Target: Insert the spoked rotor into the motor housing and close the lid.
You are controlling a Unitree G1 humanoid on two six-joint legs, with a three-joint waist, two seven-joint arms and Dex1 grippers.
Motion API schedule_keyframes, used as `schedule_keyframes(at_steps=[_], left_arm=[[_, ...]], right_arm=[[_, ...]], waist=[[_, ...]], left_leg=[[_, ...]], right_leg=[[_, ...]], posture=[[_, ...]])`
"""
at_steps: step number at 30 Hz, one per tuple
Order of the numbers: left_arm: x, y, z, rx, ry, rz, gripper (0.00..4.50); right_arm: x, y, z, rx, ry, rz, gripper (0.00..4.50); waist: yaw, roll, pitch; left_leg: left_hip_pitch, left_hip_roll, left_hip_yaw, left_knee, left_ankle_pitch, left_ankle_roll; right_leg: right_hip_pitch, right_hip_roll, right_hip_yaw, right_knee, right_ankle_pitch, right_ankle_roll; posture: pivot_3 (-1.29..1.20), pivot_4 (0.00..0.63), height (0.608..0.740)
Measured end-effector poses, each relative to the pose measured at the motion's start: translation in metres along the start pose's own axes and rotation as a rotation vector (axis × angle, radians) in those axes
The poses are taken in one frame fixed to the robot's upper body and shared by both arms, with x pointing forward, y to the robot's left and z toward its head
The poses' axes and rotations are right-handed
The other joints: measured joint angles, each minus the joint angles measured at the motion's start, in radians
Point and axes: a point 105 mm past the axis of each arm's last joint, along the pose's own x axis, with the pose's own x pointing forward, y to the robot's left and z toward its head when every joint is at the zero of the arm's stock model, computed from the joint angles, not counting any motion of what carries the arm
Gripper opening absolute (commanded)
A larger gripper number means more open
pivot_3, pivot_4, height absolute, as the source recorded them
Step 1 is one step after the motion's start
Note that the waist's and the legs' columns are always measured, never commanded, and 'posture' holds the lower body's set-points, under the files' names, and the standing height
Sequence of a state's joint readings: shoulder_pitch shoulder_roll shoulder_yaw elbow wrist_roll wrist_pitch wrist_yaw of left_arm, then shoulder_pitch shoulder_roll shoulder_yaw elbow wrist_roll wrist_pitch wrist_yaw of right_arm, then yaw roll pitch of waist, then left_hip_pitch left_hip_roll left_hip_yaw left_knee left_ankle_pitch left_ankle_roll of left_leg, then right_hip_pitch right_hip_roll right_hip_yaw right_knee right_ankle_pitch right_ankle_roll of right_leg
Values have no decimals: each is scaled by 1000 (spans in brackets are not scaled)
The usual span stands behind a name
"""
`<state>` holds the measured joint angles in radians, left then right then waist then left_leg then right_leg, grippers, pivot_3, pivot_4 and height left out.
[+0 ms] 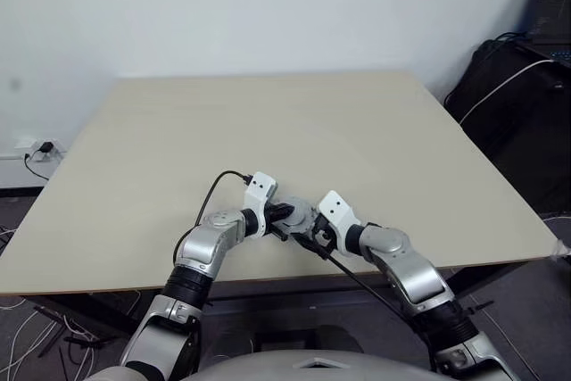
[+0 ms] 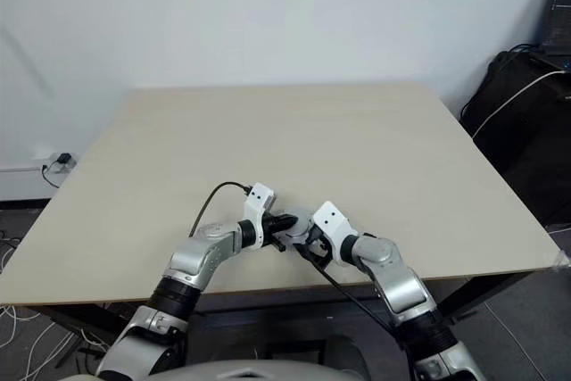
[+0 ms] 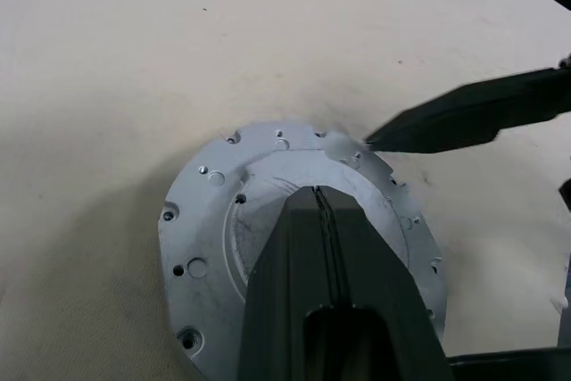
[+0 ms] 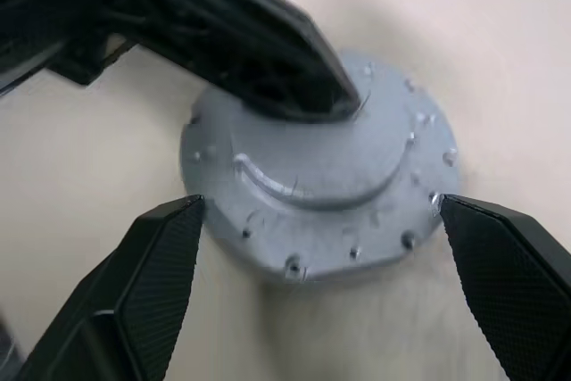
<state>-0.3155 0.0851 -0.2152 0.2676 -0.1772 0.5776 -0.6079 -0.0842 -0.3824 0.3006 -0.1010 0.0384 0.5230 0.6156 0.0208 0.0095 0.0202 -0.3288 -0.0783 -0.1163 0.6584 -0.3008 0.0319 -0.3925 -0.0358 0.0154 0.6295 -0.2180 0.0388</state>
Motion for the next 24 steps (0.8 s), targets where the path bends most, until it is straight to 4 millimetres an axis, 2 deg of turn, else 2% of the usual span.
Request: schedule_keyframes(at_steps=[4, 9, 12, 19, 24], left_arm=[[0, -1, 2, 4, -5, -5, 0], [0, -1, 2, 6, -6, -6, 0], [1, -3, 2, 8, -5, -15, 0], [1, -4, 3, 13, -5, -18, 0], [1, -3, 3, 13, -5, -16, 0]], right_arm=[[-17, -9, -14, 83, 17, -52, 4465], [-26, -33, 15, 337, -160, -203, 4465], [-26, -37, 10, 473, -158, -239, 4465], [-6, -19, -9, 794, -98, -192, 4465], [1, -2, -2, 959, -116, -81, 4465]], waist=[[3, -1, 1], [4, -1, 1], [7, -1, 1], [7, 1, 0], [6, 2, 0]], left_leg=[[-4, 0, 0, 0, 0, 1], [-6, 1, -1, 0, 0, 0], [-6, 0, -1, -1, 0, 1], [-9, 0, -1, -1, 0, 1], [-9, 0, -1, -1, 0, 1]], right_leg=[[-2, 0, 0, -1, 0, 1], [-4, 1, 0, -1, 0, 1], [-5, 0, 0, -1, 0, 1], [-7, 0, 1, -1, 0, 0], [-7, 1, 1, -1, 0, 0]], posture=[[0, 0, 740], [0, 0, 740], [0, 0, 740], [0, 0, 740], [0, 0, 740]])
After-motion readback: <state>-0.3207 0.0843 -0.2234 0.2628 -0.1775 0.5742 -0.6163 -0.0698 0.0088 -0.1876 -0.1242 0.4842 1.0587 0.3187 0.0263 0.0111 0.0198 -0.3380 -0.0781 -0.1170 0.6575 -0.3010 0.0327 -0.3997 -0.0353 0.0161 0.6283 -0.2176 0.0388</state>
